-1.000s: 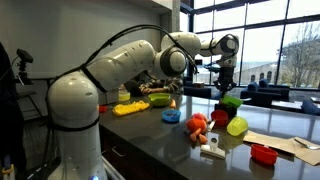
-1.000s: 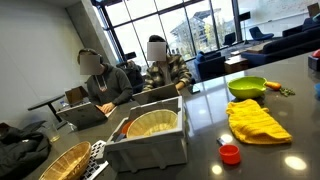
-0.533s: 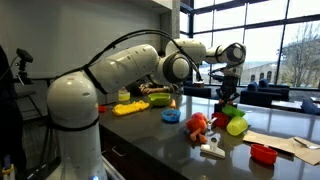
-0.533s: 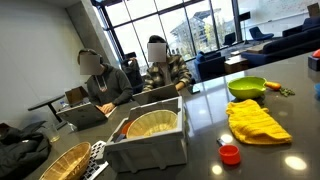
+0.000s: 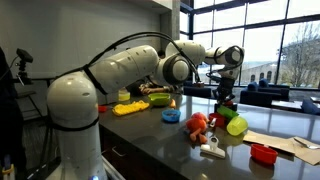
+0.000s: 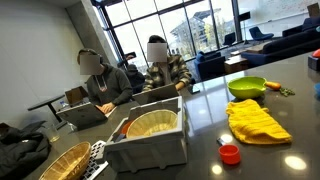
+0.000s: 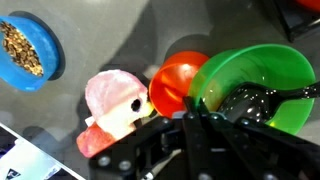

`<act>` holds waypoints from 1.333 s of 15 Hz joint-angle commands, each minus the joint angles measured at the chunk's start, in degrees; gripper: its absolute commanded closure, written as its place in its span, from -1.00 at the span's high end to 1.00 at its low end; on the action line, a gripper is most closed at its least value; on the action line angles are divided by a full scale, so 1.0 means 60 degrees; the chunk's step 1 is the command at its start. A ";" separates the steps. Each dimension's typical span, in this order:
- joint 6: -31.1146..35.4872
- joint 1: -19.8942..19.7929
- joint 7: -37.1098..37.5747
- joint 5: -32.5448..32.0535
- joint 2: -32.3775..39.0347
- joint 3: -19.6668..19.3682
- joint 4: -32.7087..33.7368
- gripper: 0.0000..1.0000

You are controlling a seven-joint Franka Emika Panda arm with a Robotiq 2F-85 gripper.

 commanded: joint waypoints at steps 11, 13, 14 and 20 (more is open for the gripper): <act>0.0094 0.0048 0.0592 -0.0350 0.0642 -0.0128 0.0585 -0.98; 0.0646 0.0029 0.0685 -0.0376 0.0058 -0.0226 -0.0444 -0.98; 0.0694 -0.0017 0.0734 -0.0408 0.0056 -0.0256 -0.0446 -0.98; 0.0741 -0.0125 0.0915 -0.0431 0.0246 -0.0352 -0.0467 -0.98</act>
